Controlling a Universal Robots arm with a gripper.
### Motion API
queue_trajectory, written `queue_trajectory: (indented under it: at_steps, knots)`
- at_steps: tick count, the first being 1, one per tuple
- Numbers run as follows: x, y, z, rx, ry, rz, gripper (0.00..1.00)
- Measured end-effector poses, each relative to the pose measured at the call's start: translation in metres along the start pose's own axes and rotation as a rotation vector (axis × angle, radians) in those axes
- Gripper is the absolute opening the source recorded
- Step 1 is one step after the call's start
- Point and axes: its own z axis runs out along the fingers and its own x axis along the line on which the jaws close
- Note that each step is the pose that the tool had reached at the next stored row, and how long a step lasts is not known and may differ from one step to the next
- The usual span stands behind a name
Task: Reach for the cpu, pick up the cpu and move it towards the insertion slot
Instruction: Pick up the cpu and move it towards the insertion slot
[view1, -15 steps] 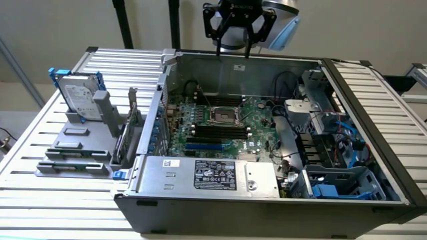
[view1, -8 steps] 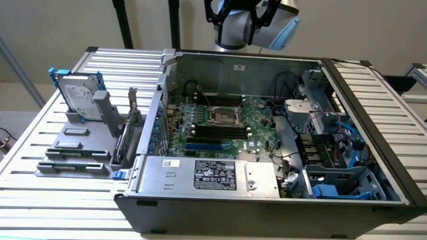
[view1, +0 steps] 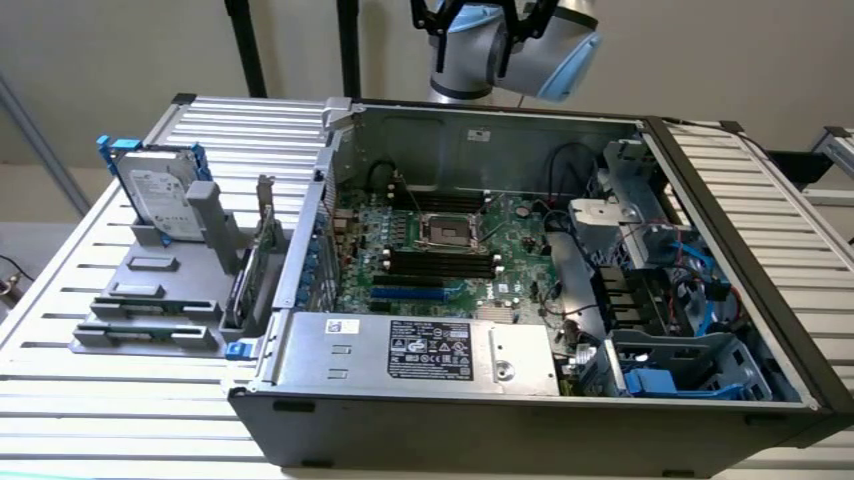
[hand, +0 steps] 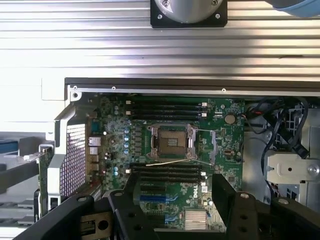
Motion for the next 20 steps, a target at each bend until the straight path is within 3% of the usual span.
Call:
queue_trajectory:
  at_steps: [3,8,11,14,20]
  knots:
    - [0.0,0.0009,-0.0138,-0.0001,-0.0001,0.0,0.69]
    - [0.001,0.0008,-0.0146,-0.0002,-0.0001,0.0,0.69]
    - [0.013,-0.0012,-0.0108,0.0009,-0.0006,-0.001,0.69]
    - [0.045,-0.0062,-0.001,0.0029,-0.0024,-0.003,0.69]
    - [0.138,-0.0212,0.0277,0.0092,-0.0072,-0.01,0.69]
